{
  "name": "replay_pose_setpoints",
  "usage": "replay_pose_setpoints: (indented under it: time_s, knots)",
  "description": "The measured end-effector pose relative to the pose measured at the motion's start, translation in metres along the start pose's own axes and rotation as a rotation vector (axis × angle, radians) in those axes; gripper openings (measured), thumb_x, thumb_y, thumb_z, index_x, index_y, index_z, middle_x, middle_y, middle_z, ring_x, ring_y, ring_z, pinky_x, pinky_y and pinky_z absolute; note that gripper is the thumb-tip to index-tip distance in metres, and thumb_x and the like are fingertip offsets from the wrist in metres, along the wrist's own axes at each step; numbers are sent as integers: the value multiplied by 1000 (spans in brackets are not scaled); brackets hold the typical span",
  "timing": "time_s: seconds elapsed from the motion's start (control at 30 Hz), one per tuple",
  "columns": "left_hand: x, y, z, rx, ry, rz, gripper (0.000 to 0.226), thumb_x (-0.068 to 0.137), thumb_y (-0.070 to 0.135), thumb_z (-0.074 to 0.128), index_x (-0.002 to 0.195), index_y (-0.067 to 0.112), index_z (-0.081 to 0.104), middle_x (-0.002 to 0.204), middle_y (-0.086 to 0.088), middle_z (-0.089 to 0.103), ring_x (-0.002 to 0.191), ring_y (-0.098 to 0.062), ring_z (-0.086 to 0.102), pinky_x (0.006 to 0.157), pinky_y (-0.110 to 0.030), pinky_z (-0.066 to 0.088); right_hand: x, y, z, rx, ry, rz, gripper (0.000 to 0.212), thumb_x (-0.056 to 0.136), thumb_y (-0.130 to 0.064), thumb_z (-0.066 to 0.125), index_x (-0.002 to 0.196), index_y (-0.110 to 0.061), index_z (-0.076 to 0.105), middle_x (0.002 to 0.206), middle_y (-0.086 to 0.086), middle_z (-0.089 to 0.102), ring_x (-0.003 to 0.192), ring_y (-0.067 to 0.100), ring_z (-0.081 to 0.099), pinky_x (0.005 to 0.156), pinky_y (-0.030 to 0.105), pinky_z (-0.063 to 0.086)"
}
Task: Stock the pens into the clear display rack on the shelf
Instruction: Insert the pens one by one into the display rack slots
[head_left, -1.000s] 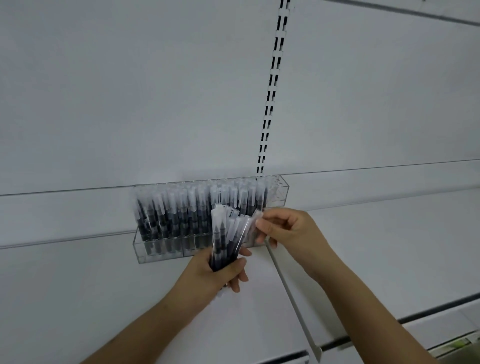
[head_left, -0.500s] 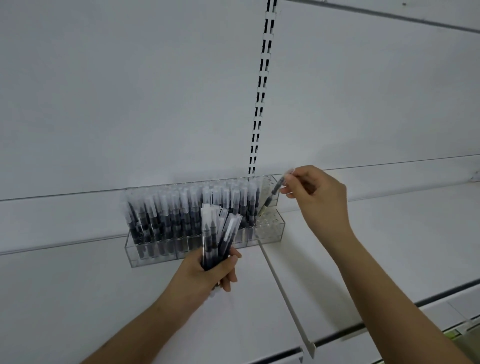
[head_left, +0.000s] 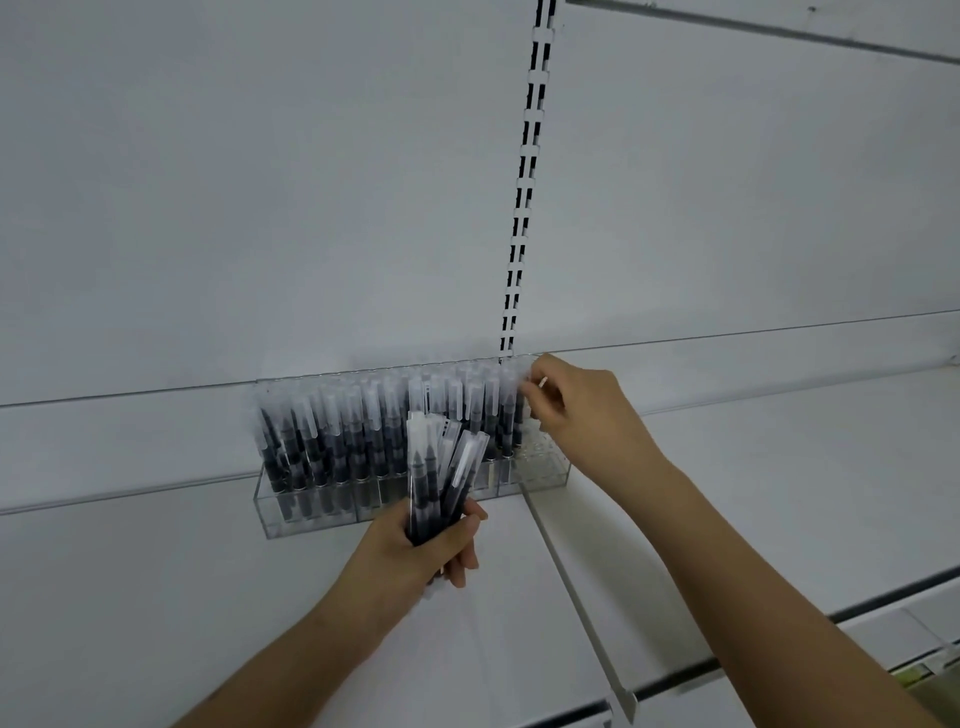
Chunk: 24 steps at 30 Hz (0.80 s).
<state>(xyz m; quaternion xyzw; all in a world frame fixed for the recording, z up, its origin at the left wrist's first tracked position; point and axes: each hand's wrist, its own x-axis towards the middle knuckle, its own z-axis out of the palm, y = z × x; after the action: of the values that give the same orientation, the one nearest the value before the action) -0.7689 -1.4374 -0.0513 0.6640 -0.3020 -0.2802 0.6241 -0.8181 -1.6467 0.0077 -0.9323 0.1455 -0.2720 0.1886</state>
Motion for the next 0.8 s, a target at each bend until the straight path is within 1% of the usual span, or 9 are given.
replay_pose_setpoints:
  time_s: [0.13, 0.23, 0.37, 0.43, 0.53, 0.6, 0.67, 0.73, 0.8]
  knots:
    - [0, 0, 0, 4, -8, 11, 8, 93, 11, 59, 94, 9, 67, 65, -8, 65, 56, -15, 57, 50, -18, 42, -12, 2, 0, -26, 42, 110, 23, 98, -33, 57, 81, -18, 58, 67, -7, 61, 60, 9, 54, 61, 29, 45]
    - [1, -1, 0, -5, -7, 14, 8, 93, 11, 59, 94, 9, 67, 65, -8, 65, 55, -15, 57, 49, -18, 41, -33, -6, 2, 58, 116, 152, 30, 93, -44, 61, 76, -20, 63, 63, -11, 59, 60, 4, 54, 59, 19, 40]
    - [1, 0, 2, 3, -6, 18, 9, 92, 13, 60, 92, 8, 67, 63, -8, 66, 50, -12, 56, 48, -18, 40, -57, -36, 15, 436, -62, 142, 15, 86, -41, 71, 76, -30, 67, 71, -12, 66, 67, 3, 60, 62, 11, 43]
    - [1, 0, 3, 29, -3, 14, 12, 92, 15, 60, 92, 5, 67, 62, -7, 66, 48, -10, 55, 48, -18, 40, -61, -39, 23, 516, -113, 131, 12, 87, -36, 72, 76, -32, 67, 69, -15, 66, 65, 3, 62, 62, 11, 43]
    - [1, 0, 2, 44, -4, 2, 12, 93, 16, 59, 94, 8, 68, 65, -6, 68, 52, -11, 57, 50, -20, 41, -57, -34, 22, 602, -99, 204, 12, 90, -29, 69, 80, -22, 70, 65, -7, 69, 59, 1, 62, 61, 13, 43]
    - [0, -1, 2, 48, -4, 1, 11, 93, 15, 59, 96, 11, 68, 66, -6, 67, 55, -14, 57, 51, -19, 41, -50, -29, 11, 721, 7, 260, 12, 94, -20, 64, 85, -14, 70, 68, 2, 71, 58, 7, 64, 58, 18, 45]
    - [0, -1, 0, 58, -11, 3, 10, 94, 13, 58, 96, 12, 67, 65, -5, 65, 54, -14, 55, 50, -18, 41, -41, -22, -6, 806, 238, 261, 15, 96, -12, 57, 84, -10, 65, 70, 7, 70, 58, 15, 63, 54, 25, 45]
    - [0, -1, -1, 60, -7, 5, 9, 94, 13, 58, 95, 13, 66, 62, -4, 61, 52, -14, 53, 46, -15, 38, -32, -16, -24, 733, 418, 225, 16, 98, -14, 54, 84, -9, 60, 71, 7, 69, 61, 22, 63, 56, 33, 47]
    - [0, 0, 0, 62, 7, 4, 8, 94, 13, 58, 94, 13, 66, 59, -2, 58, 50, -13, 52, 43, -12, 36, -27, -12, -35, 621, 457, 202, 17, 99, -19, 52, 85, -9, 56, 72, 5, 68, 66, 22, 66, 63, 38, 53]
